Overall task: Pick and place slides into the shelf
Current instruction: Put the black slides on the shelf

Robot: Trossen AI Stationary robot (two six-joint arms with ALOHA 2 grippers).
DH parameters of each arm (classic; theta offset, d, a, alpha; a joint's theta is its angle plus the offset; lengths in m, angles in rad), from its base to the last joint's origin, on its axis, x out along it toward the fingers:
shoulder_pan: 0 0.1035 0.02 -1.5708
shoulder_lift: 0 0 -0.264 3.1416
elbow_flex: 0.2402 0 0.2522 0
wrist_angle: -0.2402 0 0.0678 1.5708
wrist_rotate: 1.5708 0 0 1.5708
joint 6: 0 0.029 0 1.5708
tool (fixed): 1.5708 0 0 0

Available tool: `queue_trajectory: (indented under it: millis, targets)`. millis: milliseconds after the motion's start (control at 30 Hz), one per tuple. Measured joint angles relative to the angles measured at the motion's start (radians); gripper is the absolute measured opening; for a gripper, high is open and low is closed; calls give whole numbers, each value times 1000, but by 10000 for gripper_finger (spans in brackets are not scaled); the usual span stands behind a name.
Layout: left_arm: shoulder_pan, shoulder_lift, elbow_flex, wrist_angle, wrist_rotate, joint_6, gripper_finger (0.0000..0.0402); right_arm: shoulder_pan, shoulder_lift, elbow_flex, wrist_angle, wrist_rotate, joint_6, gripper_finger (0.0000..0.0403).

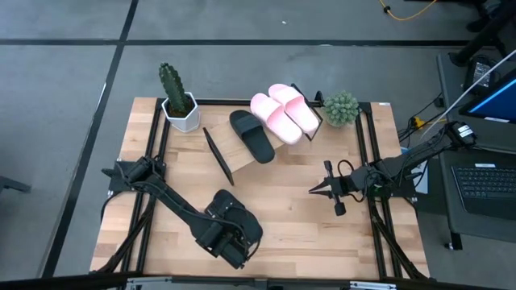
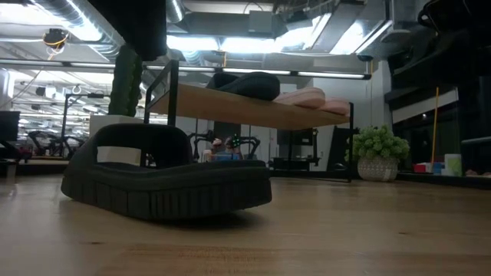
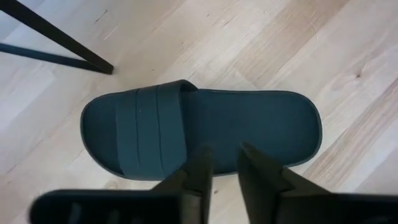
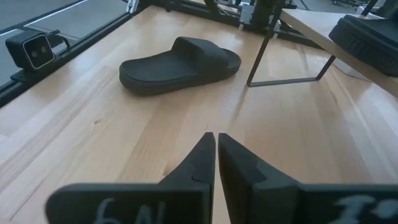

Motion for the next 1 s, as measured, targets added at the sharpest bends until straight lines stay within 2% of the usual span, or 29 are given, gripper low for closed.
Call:
queue_trajectory:
  millis: [167, 333, 600, 1000]
  targets:
    - [-2, 20, -1, 5, -8, 0, 118, 0, 0, 0, -1, 0, 0, 23]
    - [3, 37, 0, 9, -13, 0, 149, 0, 0, 0, -7, 0, 0, 23]
    - [5, 56, 0, 16, -50, 9, 156, 0, 0, 0, -15, -1, 0, 23]
    - [26, 83, -1, -31, 4, -8, 156, 0, 0, 0, -16, -1, 3, 23]
